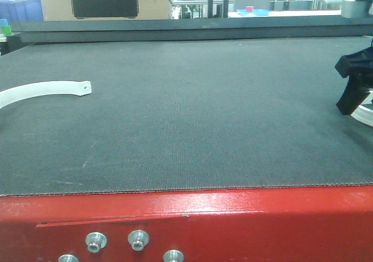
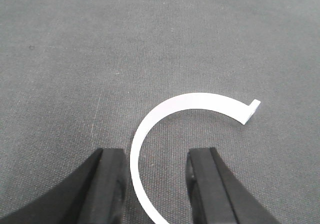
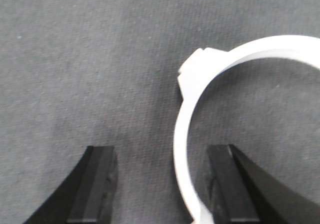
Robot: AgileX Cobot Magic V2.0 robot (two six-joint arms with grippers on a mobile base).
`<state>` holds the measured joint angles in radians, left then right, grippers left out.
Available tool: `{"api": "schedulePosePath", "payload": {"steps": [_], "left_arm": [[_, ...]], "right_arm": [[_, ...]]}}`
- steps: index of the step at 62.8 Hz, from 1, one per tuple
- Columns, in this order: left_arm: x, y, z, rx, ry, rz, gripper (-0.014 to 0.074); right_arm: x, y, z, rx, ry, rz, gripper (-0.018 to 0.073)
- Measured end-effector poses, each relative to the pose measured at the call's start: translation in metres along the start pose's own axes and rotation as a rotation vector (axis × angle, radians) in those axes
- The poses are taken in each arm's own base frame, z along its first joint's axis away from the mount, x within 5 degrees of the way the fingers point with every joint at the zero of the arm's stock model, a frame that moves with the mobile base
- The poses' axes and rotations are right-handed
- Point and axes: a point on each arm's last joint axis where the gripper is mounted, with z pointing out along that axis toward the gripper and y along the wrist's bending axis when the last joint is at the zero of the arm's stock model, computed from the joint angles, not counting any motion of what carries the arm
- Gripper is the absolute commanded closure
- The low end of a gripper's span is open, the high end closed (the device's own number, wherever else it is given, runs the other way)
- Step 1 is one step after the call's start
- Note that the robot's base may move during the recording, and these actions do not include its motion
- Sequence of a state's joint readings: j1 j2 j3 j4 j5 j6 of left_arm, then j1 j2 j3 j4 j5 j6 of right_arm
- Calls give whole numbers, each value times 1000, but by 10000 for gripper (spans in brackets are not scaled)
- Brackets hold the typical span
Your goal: Grab PVC pipe and place in blue bin
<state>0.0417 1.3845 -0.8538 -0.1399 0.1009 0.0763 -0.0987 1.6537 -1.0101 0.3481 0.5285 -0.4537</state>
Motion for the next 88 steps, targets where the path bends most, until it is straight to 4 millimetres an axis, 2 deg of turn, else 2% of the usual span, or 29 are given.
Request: {"api": "schedulePosePath", "payload": {"steps": [23, 41, 49, 58, 78, 88], "left_arm": [[0, 0, 0, 0, -2, 0, 372], [0, 0, 0, 0, -2, 0, 372], [0, 0, 0, 0, -2, 0, 372], [-1, 0, 0, -1, -11, 0, 372], [-3, 0, 0, -3, -35, 0, 372], [-3, 0, 0, -3, -37, 0, 372]], "right_arm": [[-3, -4, 0, 39, -27, -43, 284], [2, -6, 18, 33, 21, -37, 284], [2, -6, 19, 33, 22, -38, 292], [2, -6, 19, 34, 20, -38, 397], [1, -7, 19, 38, 11, -38, 722], [1, -7, 19, 38, 11, -38, 728]]}}
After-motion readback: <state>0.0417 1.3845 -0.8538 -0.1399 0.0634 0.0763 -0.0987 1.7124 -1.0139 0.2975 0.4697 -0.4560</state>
